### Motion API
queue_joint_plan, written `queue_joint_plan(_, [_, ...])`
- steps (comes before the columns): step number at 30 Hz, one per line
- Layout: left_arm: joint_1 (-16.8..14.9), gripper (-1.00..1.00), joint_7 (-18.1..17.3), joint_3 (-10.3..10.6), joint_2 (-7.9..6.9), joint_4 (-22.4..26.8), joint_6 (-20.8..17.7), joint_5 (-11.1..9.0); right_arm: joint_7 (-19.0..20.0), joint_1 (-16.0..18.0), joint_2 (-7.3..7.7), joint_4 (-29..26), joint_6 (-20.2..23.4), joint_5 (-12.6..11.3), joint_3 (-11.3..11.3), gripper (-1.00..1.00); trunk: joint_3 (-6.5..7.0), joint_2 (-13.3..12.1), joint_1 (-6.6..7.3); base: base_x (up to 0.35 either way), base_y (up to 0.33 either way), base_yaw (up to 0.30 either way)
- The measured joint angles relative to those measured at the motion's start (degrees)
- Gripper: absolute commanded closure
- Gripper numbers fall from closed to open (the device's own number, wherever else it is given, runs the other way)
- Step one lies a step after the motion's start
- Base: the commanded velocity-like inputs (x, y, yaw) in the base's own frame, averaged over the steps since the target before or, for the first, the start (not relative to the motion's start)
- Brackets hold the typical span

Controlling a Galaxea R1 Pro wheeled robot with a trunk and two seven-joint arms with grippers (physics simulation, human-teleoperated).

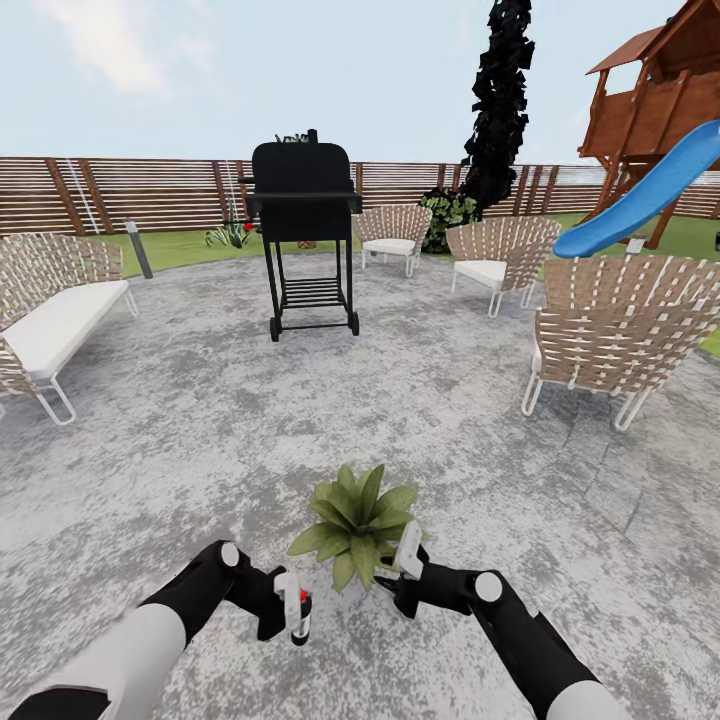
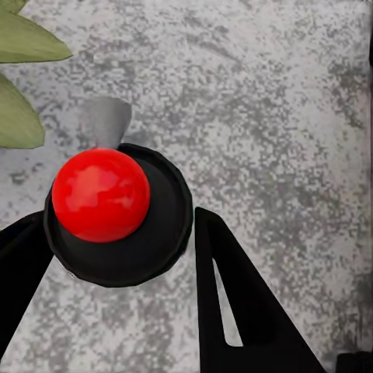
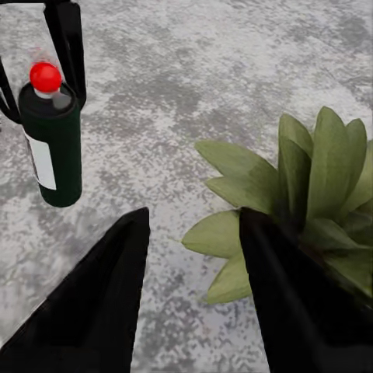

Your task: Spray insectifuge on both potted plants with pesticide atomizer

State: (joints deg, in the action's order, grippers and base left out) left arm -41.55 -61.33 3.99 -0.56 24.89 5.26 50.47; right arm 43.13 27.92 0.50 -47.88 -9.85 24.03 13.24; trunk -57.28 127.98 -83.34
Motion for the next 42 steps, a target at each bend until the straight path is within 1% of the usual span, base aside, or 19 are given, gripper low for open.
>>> queue_joint_plan(2, [0.00, 1.00, 0.05, 0.26, 0.91, 0.01, -0.01, 0.42, 0.02, 0.00, 0.00, -0.02, 0.04, 0.00, 0.10, 1.00, 0.00, 0.00, 0.00, 0.000, 0.000, 0.000])
queue_joint_plan(4, [0.00, 1.00, 0.05, 0.21, 2.42, 0.01, -0.02, 1.71, 0.19, 0.00, -0.07, -0.04, 0.10, -0.02, 0.25, 1.00, 0.00, 0.00, 0.00, 0.000, 0.000, 0.000])
queue_joint_plan(8, [-0.05, 1.00, 0.05, 0.28, 3.88, 0.11, -0.01, 2.27, 0.94, 0.00, -0.15, -0.08, 0.51, -0.07, 0.30, 1.00, 0.00, 0.00, 0.00, 0.000, 0.000, 0.000])
queue_joint_plan(9, [-0.07, 1.00, 0.05, 0.30, 4.34, 0.50, -0.01, 2.39, 0.99, 0.00, -0.37, -0.12, 1.08, -0.09, 0.36, 1.00, 0.00, 0.00, 0.00, 0.000, 0.000, 0.000])
queue_joint_plan(10, [-0.08, 1.00, 0.05, 0.29, 4.48, 0.67, -0.01, 2.49, 0.98, 0.00, -0.51, -0.13, 1.33, -0.10, 0.40, 1.00, 0.00, 0.00, 0.00, 0.000, 0.000, 0.000])
queue_joint_plan(12, [-0.09, 1.00, 0.05, 0.32, 5.02, 1.31, -0.01, 2.80, 1.00, 0.00, -1.34, -0.17, 2.53, -0.08, 0.45, 1.00, 0.00, 0.00, 0.00, 0.000, 0.000, 0.000])
queue_joint_plan(15, [-0.27, 1.00, 0.05, 0.34, 5.55, 1.65, -0.01, 2.95, 1.02, 0.00, -1.93, -0.23, 3.34, -0.07, 0.45, 1.00, 0.00, 0.00, 0.00, 0.000, 0.000, 0.000])
queue_joint_plan(21, [-0.95, 1.00, 0.05, 0.26, 6.09, 1.76, 0.00, 2.93, 1.02, 0.00, -2.81, -0.26, 3.66, -0.05, 0.45, 1.00, 0.00, 0.00, 0.00, 0.000, 0.000, 0.000])
queue_joint_plan(27, [-1.67, 1.00, 0.05, 0.30, 7.13, 1.77, 0.00, 3.00, 1.03, 0.00, -2.93, -0.26, 3.68, -0.03, 0.45, 1.00, 0.00, 0.00, 0.00, 0.000, 0.000, 0.000])
queue_joint_plan(28, [-1.72, 1.00, 0.05, 0.32, 7.58, 1.77, -0.02, 3.43, 1.03, 0.00, -2.94, -0.26, 3.68, -0.03, 0.45, 1.00, 0.00, 0.00, 0.00, 0.000, 0.000, 0.000])
queue_joint_plan(29, [-1.75, 1.00, 0.05, 0.34, 7.73, 1.76, -0.05, 3.86, 1.02, 0.00, -2.94, -0.26, 3.68, -0.03, 0.45, 1.00, 0.00, 0.00, 0.00, 0.000, 0.000, 0.000])
queue_joint_plan(33, [-2.08, 1.00, 0.06, 0.20, 7.97, 1.76, -0.14, 4.84, 1.02, 0.00, -2.94, -0.26, 3.68, -0.04, 0.45, 1.00, 0.00, 0.00, 0.00, 0.000, 0.000, 0.000])
queue_joint_plan(37, [-2.18, 1.00, 0.06, 0.17, 8.05, 1.76, -0.16, 5.01, 1.02, 0.00, -2.94, -0.26, 3.68, -0.07, 0.45, 1.00, 0.00, 0.00, 0.00, 0.000, 0.000, 0.000])
queue_joint_plan(42, [-2.20, 1.00, 0.06, 0.29, 8.55, 1.76, -0.20, 5.05, 1.02, 0.00, -2.94, -0.26, 3.68, -0.04, 0.45, 1.00, 0.00, 0.00, 0.00, 0.000, 0.000, 0.000])
